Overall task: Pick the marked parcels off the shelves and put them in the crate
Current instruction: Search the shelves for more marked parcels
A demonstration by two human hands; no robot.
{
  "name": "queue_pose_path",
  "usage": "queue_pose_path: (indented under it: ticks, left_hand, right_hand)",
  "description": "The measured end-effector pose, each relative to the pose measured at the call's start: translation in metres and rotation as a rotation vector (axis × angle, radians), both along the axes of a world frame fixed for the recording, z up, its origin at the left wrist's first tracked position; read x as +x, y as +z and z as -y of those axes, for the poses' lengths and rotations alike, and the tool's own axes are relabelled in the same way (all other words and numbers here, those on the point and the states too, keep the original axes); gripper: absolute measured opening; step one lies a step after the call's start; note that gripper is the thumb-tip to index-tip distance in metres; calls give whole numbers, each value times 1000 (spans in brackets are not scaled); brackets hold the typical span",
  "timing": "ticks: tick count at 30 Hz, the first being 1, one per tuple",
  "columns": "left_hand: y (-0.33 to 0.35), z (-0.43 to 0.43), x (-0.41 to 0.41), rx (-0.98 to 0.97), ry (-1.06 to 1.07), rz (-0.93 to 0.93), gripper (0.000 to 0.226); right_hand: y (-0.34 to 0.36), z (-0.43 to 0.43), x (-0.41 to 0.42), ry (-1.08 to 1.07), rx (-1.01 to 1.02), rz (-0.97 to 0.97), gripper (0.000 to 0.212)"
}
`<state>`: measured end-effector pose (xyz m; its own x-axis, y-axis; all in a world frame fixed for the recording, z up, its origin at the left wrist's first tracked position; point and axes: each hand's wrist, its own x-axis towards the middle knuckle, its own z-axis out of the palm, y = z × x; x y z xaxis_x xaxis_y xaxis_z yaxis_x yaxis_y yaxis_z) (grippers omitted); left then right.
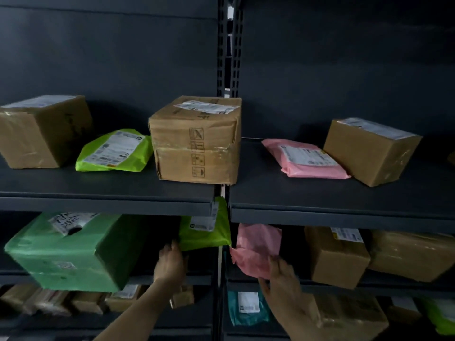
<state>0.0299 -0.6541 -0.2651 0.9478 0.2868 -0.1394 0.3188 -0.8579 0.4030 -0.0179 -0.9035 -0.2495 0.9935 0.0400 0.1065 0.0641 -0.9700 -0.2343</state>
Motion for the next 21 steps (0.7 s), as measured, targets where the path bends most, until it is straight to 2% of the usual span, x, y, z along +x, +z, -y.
queue_pose_path:
  ticks: [3, 6, 11, 16, 19, 21]
  left_hand:
    - [-4, -1, 13, -38, 21, 9, 42]
    - [-6, 3, 18, 2, 25, 16, 34]
    - [-8, 11, 14, 18, 5, 59, 36]
    - [-19, 6, -30, -53, -100, 169, 25]
    - [-22, -5, -59, -74, -163, 185, 28]
    - [-20, -12, -72, -82, -188, 168, 32]
  right_hand:
    - [-17, 3, 12, -7, -22, 4, 67]
    - [-26, 0, 15, 18, -32, 12, 66]
    - [-38, 3, 15, 17, -47, 36, 55]
    - [-32, 9, 5, 40, -79, 141, 44]
    - [-27, 13, -4, 27, -58, 32, 36]
    - [-25, 14, -15, 38, -58, 27, 32]
